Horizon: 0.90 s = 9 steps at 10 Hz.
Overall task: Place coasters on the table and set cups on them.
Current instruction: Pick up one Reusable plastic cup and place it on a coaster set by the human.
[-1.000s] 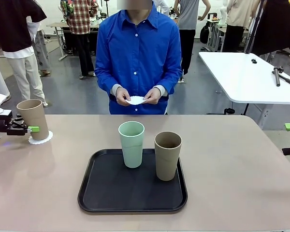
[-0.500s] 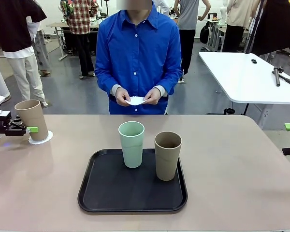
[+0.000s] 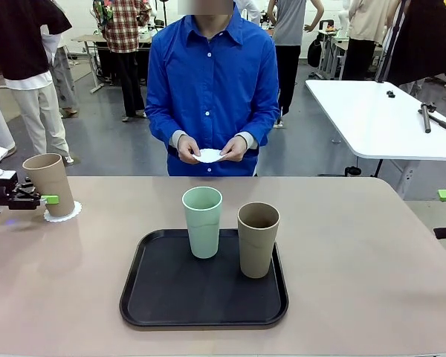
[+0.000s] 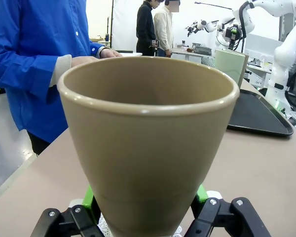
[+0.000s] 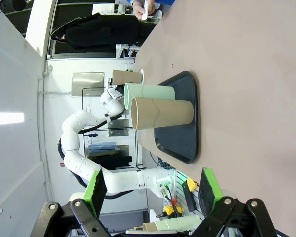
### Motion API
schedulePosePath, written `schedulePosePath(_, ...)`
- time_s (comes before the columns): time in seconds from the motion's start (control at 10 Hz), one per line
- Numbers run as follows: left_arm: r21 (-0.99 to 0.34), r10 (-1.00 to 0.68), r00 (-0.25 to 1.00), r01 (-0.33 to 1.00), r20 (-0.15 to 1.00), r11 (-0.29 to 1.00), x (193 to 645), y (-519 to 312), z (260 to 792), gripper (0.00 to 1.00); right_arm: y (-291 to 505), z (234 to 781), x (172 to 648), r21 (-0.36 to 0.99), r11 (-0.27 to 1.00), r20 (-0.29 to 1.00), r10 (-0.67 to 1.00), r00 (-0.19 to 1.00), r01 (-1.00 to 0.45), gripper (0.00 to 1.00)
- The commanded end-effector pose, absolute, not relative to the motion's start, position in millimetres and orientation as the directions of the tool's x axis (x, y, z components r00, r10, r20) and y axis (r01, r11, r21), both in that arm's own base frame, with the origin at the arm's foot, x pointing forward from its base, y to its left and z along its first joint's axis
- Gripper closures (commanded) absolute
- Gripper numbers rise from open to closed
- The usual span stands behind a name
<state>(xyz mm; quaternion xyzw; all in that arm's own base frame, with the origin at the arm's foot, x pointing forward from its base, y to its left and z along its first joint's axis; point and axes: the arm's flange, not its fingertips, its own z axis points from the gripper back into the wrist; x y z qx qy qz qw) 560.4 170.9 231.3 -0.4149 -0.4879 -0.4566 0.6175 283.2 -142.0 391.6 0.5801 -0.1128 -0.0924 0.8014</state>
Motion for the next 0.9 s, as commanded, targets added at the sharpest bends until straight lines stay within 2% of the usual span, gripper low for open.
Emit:
schedulePosePath(0.0,-0.052,-0.166,0.091,0.973,0.982,0.224,565.5,172.4,229.1,0.15,-142.0,392.3,284.3,0.955,0.296,0.083,-0.279,0.957,0.003,0.00)
schedulePosePath(0.3,-0.052,-0.188,0.096,0.973,0.977,0.224,565.8,173.8,225.9,0.15,-142.0,392.3,284.3,0.955,0.296,0.083,-0.279,0.957,0.003,0.00)
schedulePosePath(0.4,-0.057,-0.194,0.102,0.973,0.976,0.222,566.8,175.5,226.5,0.00,-142.0,392.3,284.3,0.955,0.296,0.083,-0.279,0.957,0.003,0.00)
schedulePosePath(0.8,-0.066,-0.194,0.106,0.977,0.975,0.202,565.5,177.6,229.4,0.00,-142.0,392.3,284.3,0.955,0.296,0.083,-0.279,0.957,0.003,0.00)
